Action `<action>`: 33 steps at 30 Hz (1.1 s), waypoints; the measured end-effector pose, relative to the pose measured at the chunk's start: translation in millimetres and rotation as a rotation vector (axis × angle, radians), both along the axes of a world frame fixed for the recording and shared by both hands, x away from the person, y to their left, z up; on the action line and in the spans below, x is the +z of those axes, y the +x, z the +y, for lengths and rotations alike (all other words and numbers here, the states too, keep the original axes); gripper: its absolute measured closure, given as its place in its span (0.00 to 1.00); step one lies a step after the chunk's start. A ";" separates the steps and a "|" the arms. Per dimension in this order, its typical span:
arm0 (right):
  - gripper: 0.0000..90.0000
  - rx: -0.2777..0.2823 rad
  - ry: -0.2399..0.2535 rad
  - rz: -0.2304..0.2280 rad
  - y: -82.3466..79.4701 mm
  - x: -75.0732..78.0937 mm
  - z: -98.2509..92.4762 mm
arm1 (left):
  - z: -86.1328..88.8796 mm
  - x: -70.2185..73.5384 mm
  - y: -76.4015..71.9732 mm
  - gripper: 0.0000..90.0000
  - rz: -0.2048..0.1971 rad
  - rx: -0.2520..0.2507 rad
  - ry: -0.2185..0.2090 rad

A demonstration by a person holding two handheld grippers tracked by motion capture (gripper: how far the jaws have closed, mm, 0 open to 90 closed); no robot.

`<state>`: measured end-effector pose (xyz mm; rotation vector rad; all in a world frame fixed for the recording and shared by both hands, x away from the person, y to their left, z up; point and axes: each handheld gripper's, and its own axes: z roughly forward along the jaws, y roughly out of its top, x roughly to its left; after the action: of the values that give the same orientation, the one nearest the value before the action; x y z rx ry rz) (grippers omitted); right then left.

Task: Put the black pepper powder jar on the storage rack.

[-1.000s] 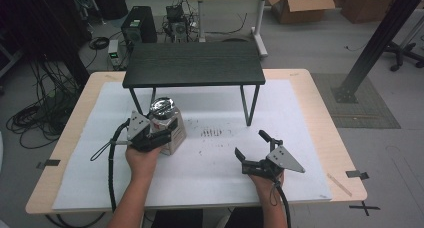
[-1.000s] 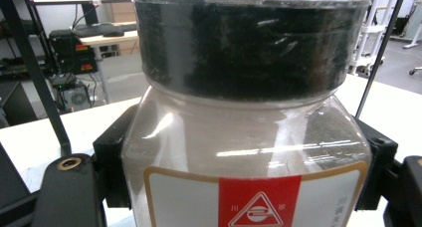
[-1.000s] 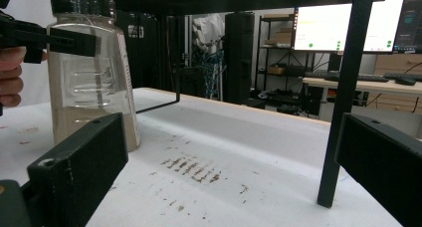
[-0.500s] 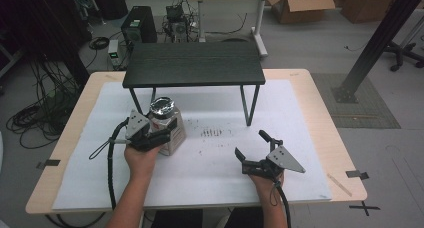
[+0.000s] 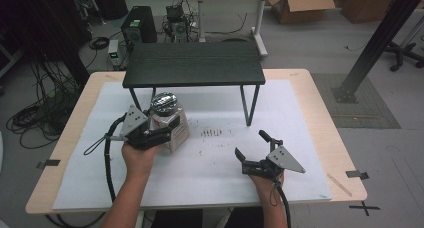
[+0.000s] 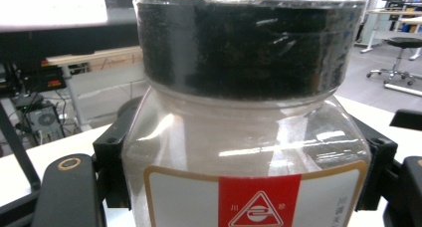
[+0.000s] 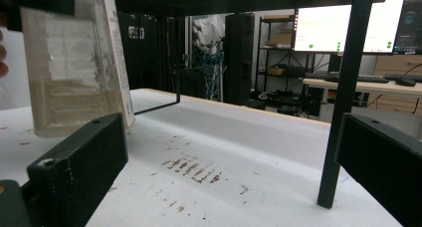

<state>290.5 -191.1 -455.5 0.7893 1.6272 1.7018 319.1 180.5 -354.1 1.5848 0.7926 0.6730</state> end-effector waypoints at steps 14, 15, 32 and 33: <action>0.00 0.001 -0.001 0.001 0.1 0.0 0.0 | 0.6 49.3 -2.9 0.25 -0.016 -0.110 0.001; 0.00 0.001 -0.001 0.001 0.1 0.0 0.0 | 0.6 49.3 -2.9 0.25 -0.016 -0.110 0.001; 0.00 0.000 -0.001 0.004 0.2 0.0 0.1 | 5.2 94.0 11.8 0.25 -0.020 -0.138 0.013; 0.00 0.000 -0.001 0.004 0.2 0.0 0.1 | 5.0 96.3 12.5 0.25 -0.021 -0.138 0.015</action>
<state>290.7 -191.1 -455.5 0.7927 1.6311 1.7006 331.6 185.5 -257.8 1.6273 0.6572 0.5955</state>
